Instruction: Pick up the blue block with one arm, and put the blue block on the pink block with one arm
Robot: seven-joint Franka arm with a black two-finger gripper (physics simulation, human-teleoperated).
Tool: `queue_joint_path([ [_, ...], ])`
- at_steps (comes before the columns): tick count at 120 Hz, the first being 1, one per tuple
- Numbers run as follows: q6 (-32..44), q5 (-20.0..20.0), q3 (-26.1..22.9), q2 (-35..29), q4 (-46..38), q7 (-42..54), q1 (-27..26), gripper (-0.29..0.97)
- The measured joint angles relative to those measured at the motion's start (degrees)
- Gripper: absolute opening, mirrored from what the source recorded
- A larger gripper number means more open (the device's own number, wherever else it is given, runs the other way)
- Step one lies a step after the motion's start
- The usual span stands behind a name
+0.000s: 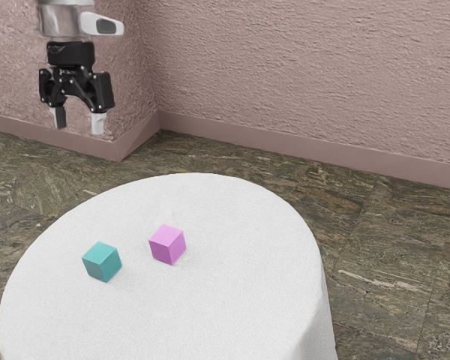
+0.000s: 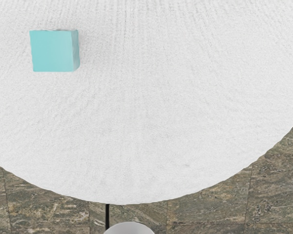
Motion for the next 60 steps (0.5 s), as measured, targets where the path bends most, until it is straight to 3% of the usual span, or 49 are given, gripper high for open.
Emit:
queue_joint_path([
  [11,7.35,-0.05,0.20,0.70,-0.39,-0.25,0.22,0.68],
  [23,15.27,2.41,-0.19,2.78,-4.32,-0.66,1.00,0.68],
  [32,22.73,3.35,-0.26,1.82,-13.39,-0.97,1.49,0.68],
  [43,33.10,3.90,-0.35,-4.88,-28.91,-1.29,2.15,0.68],
  [60,46.12,3.73,-0.50,-9.49,-41.97,-1.33,6.35,0.68],
])
